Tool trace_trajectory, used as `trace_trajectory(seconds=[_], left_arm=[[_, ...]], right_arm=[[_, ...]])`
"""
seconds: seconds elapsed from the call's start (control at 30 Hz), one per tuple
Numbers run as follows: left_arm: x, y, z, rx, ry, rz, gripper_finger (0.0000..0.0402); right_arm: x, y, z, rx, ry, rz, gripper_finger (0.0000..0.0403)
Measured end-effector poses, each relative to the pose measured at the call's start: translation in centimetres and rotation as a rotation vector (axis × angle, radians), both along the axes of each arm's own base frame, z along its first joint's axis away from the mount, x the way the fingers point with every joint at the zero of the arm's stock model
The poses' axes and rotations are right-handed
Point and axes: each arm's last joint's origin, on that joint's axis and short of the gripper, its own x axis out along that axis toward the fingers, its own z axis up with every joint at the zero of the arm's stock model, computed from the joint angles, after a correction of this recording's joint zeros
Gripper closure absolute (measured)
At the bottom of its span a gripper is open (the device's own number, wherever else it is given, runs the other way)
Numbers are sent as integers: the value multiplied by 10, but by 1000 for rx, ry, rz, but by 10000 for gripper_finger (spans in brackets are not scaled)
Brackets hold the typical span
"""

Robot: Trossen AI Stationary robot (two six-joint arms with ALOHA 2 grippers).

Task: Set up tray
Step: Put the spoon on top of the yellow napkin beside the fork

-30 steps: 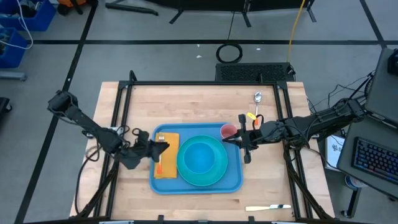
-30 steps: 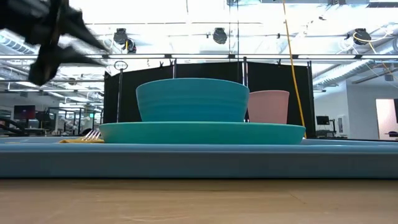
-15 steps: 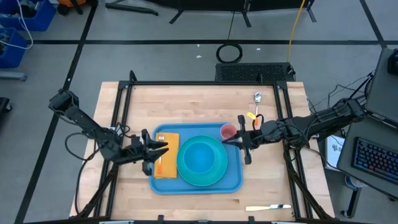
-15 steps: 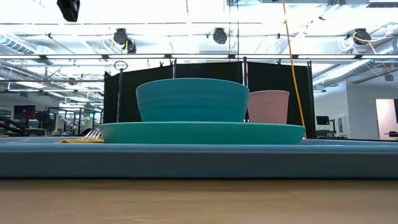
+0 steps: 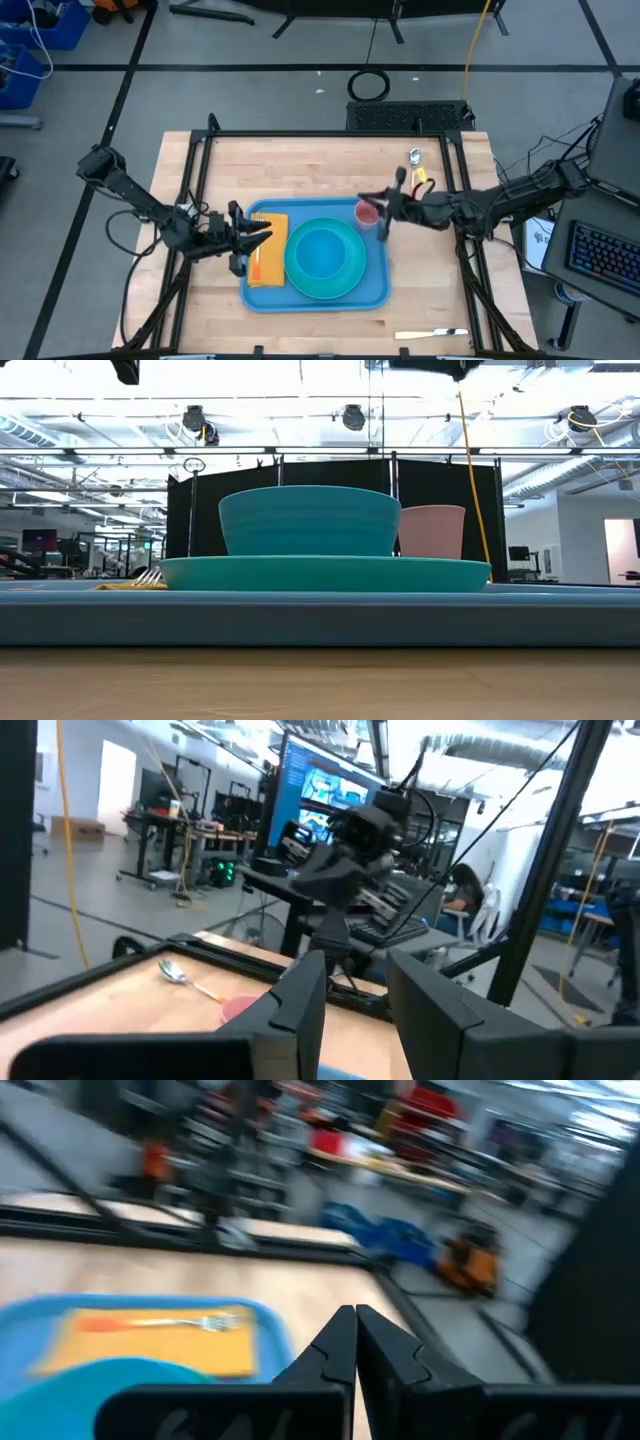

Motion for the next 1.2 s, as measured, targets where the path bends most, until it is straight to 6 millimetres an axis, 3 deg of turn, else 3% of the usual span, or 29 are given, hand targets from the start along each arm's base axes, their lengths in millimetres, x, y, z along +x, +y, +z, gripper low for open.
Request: trace_trajectory(seconds=[0.33, 0.5, 0.77, 1.03, 1.2], left_arm=[[-4, 6, 15, 130, -87, 65, 289], [-5, 6, 15, 147, -76, 63, 289], [-5, 5, 15, 133, -79, 59, 289], [-10, 10, 27, 193, -164, 121, 289], [-15, 12, 34, 297, -208, 161, 289]], right_arm=[[2, -44, -4, 1, 27, -261, 403], [-2, -71, -5, 43, -5, -509, 403], [-14, -113, -17, 142, 45, -708, 398], [-35, -157, -32, 386, 101, -739, 333], [-46, -173, -36, 478, 112, -761, 282]])
